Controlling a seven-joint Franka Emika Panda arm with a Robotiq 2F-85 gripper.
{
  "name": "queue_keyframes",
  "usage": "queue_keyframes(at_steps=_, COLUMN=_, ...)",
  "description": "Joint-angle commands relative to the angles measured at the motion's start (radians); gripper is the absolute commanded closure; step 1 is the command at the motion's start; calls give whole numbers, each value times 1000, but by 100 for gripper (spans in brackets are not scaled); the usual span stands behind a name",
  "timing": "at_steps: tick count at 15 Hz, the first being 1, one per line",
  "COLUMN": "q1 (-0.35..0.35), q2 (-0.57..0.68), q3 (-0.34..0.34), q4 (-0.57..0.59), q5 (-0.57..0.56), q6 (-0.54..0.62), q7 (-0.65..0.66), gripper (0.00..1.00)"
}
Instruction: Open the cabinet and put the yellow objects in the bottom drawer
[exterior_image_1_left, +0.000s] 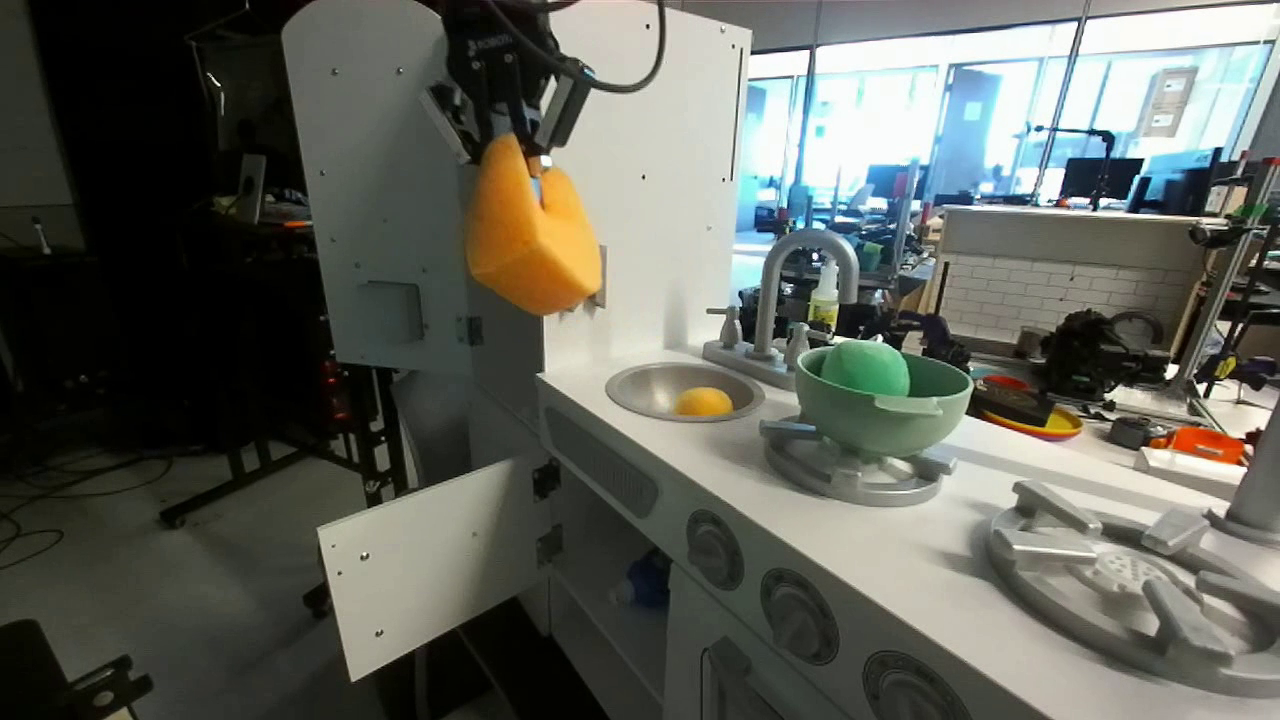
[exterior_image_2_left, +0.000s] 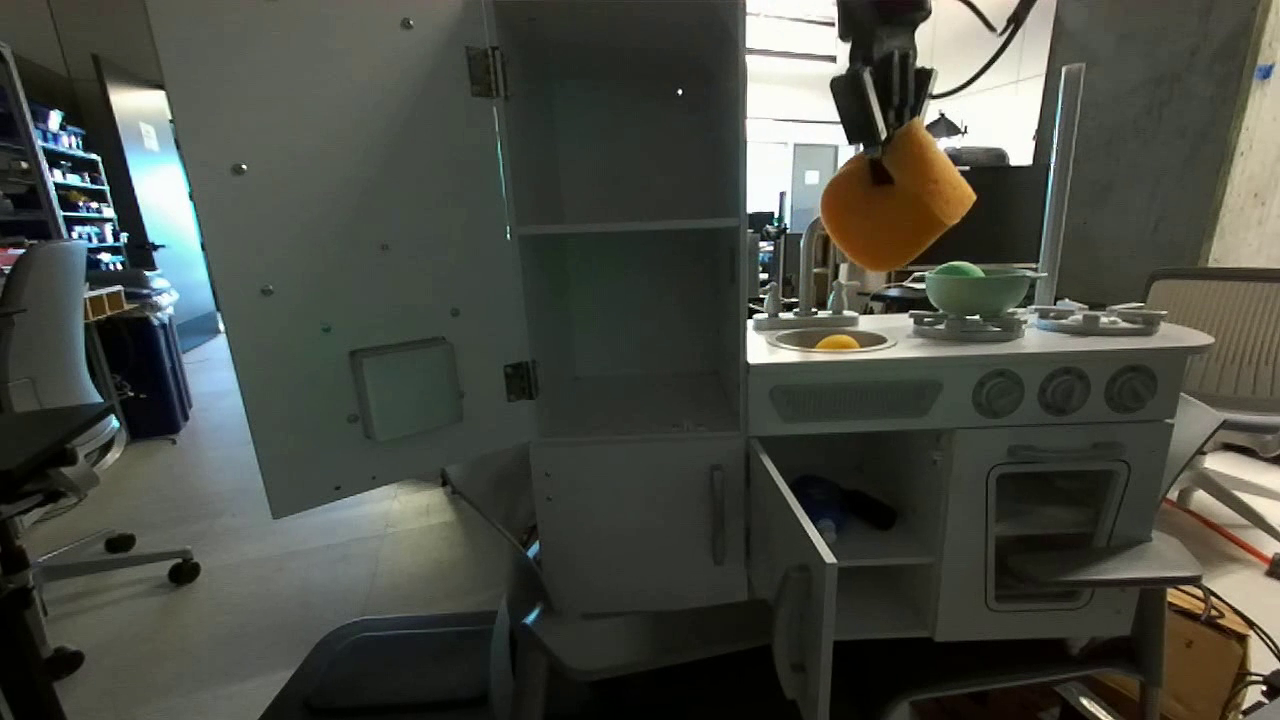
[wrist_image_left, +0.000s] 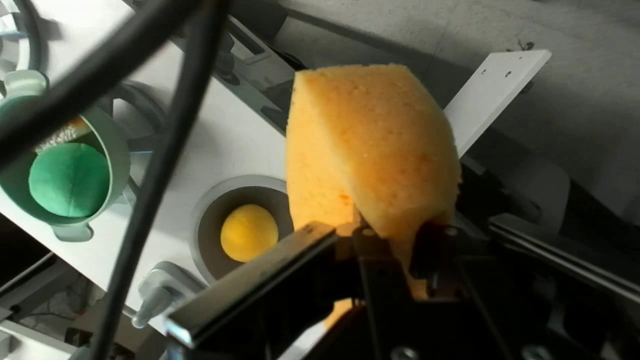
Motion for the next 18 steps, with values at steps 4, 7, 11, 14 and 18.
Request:
queue_keyframes(at_steps=4, q1=103, q2=-125, q3=109, q4=-128, q5=-62, q6=32, q7=27, gripper=97)
queue_keyframes(at_steps=7, q1=151, q2=-172, q3=148, q4=-155, q5=-93, q6=78, q7=101, gripper=97)
queue_keyframes(at_steps=11, q1=195, q2=-226, q3=182, q4=-218, q5=-182, q6=158, q7=217, gripper=97)
queue_keyframes(at_steps=14, q1=206, q2=-254, q3=196, q4=-319, q5=-301, q6=293, q7=361, gripper=97)
queue_keyframes(at_steps=18, q1=204, q2=-233, q3=196, q4=-416, q5=-539, q6=418, q7=589, gripper=97)
